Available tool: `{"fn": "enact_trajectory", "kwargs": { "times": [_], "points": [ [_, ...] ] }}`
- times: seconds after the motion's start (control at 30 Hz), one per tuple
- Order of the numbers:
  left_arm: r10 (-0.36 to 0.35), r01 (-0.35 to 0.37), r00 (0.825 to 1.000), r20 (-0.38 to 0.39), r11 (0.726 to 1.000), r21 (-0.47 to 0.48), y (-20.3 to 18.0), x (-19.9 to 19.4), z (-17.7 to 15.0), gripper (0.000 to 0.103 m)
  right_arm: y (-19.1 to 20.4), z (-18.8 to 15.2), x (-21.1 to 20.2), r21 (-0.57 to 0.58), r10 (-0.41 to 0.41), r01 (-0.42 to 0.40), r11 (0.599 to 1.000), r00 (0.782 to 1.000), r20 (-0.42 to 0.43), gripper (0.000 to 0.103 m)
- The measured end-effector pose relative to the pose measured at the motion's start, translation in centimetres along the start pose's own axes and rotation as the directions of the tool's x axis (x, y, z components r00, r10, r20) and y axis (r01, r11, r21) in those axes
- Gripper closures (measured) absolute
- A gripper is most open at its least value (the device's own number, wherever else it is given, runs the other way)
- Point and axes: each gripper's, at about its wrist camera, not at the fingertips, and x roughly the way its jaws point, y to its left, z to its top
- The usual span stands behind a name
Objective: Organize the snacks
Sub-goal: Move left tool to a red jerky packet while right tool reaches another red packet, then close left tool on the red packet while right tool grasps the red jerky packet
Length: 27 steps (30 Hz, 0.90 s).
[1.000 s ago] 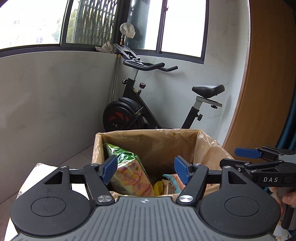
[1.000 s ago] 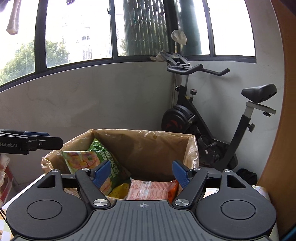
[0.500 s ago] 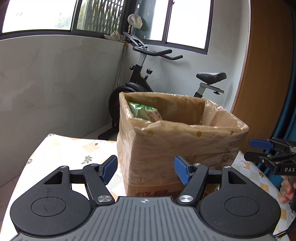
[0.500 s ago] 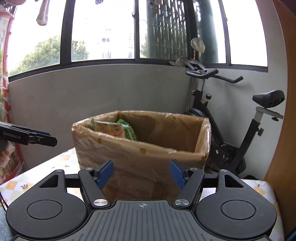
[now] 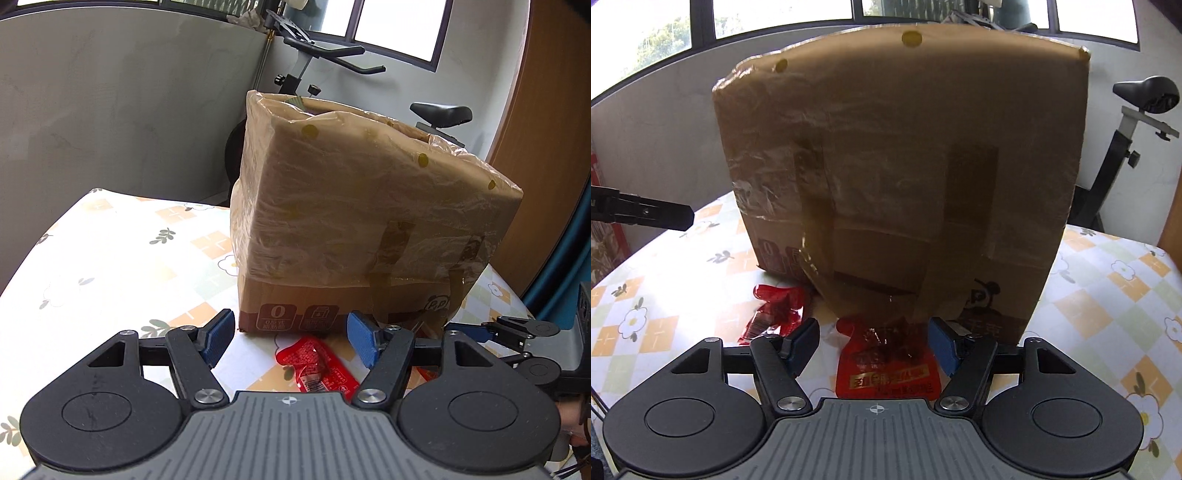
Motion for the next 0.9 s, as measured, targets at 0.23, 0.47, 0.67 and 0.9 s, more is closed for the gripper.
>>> {"fn": "enact_trajectory", "kwargs": {
  "times": [0.23,0.47,0.67,0.9],
  "points": [
    [0.022,-0.023,0.999,-0.025,0.999,-0.027,0.9,0.1,-1.3,0.033,-0.7,-0.9,2.2,0.015,-0.01,0.01,1.0,0.999,-0.047,0.04],
    [0.023,-0.025,0.998,-0.058,0.999,-0.036,0.8,0.9,-2.3,0.033,-0.4,-1.3,2.3,-0.023,0.002,-0.002,1.0,1.0,-0.021,0.046],
    [0.024,-0.027,0.997,-0.079,0.999,-0.041,0.3,1.4,-3.1,0.033,0.1,-1.5,0.7,-0.045,0.035,-0.034,0.998,0.999,0.021,0.057],
    [0.029,-0.035,0.995,-0.098,0.998,-0.053,0.1,2.0,-3.8,0.033,-1.6,-2.3,-2.4,0.02,0.055,-0.057,0.998,0.995,0.079,0.058]
  ]
}}
